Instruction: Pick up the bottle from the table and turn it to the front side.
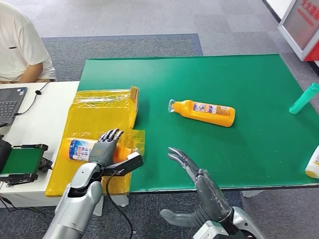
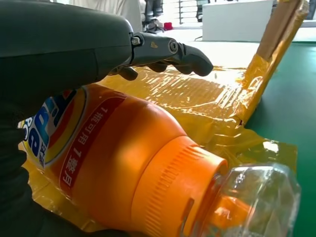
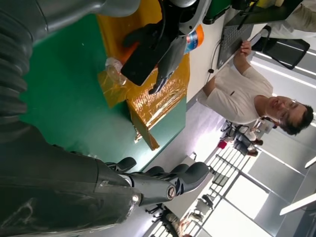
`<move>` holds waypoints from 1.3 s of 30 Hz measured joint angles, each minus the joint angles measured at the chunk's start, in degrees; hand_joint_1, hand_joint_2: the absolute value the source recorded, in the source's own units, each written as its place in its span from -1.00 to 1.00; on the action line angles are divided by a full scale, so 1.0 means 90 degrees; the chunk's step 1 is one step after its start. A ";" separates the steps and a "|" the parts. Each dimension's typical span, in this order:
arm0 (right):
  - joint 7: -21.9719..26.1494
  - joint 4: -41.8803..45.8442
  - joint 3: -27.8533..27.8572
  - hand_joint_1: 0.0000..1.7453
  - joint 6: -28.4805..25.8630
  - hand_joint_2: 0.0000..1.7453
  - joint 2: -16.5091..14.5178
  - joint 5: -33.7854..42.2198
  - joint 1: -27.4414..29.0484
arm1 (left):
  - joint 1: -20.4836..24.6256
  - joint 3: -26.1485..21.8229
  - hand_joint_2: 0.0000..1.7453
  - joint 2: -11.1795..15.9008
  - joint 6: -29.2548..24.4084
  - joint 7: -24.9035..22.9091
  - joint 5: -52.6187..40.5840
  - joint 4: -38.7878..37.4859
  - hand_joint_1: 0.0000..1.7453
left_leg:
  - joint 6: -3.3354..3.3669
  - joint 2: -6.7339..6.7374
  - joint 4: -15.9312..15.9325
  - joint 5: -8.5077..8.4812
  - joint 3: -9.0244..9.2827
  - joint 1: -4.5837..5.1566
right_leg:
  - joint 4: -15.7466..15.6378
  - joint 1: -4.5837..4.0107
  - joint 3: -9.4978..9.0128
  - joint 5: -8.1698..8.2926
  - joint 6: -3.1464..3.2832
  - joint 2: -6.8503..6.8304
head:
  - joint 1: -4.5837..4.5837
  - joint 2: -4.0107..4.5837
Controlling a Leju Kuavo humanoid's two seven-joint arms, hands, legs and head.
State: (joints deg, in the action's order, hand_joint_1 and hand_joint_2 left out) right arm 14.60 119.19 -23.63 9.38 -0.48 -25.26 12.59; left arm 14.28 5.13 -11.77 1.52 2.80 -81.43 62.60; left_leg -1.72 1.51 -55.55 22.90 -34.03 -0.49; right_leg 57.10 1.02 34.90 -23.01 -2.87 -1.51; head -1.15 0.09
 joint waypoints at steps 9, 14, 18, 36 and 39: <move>0.0000 0.0000 0.0037 -1.00 0.0000 1.00 0.0000 -0.0010 0.0055 | -0.0133 -0.0190 1.00 -0.0058 0.0020 0.0086 0.0298 0.0248 -1.00 | 0.0001 0.0000 0.0000 0.0000 0.0001 0.0001 | 0.0000 0.0002 -0.0002 0.0001 -0.0001 0.0000 | 0.0000 0.0001; -0.0034 0.0000 0.0037 -1.00 -0.0032 1.00 0.0004 -0.0023 0.0074 | -0.0208 -0.0369 1.00 -0.0050 -0.0052 0.0065 0.0564 0.0450 -1.00 | 0.0001 0.0000 0.0000 0.0000 -0.0001 0.0001 | 0.0000 0.0002 0.0000 0.0001 -0.0002 0.0000 | 0.0000 0.0000; -0.0099 0.0000 0.0038 -1.00 -0.0135 1.00 0.0013 -0.0028 0.0162 | -0.0323 -0.0556 1.00 0.0002 -0.0097 0.0044 0.0587 0.0689 -1.00 | 0.0001 0.0000 0.0000 0.0000 -0.0003 0.0001 | 0.0000 0.0002 0.0003 -0.0001 -0.0004 -0.0001 | -0.0001 0.0000; -0.0173 0.0125 0.0321 -1.00 -0.0239 1.00 0.0016 0.0101 0.0497 | -0.0331 -0.1421 1.00 0.0039 -0.0269 0.0486 0.1941 0.2210 -1.00 | 0.0004 0.0000 0.0000 0.0001 -0.0004 0.0005 | 0.0000 0.0004 0.0005 -0.0002 -0.0006 -0.0001 | 0.0000 0.0000; -0.0184 0.0129 0.0348 -1.00 -0.0240 1.00 0.0013 0.0100 0.0511 | -0.0358 -0.1467 1.00 -0.0038 -0.0160 0.0621 0.2568 0.2504 -1.00 | 0.0005 0.0000 0.0000 0.0002 -0.0004 0.0006 | 0.0000 0.0005 0.0004 -0.0002 -0.0006 -0.0001 | 0.0000 0.0001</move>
State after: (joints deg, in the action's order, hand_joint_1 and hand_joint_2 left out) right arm 12.94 120.34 -20.50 7.21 -0.37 -24.36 17.20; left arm 11.06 -8.07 -12.12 0.08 8.39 -58.32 85.14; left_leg -1.67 1.51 -55.56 22.92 -34.07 -0.44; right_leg 57.10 1.06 34.94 -23.02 -2.92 -1.51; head -1.15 0.09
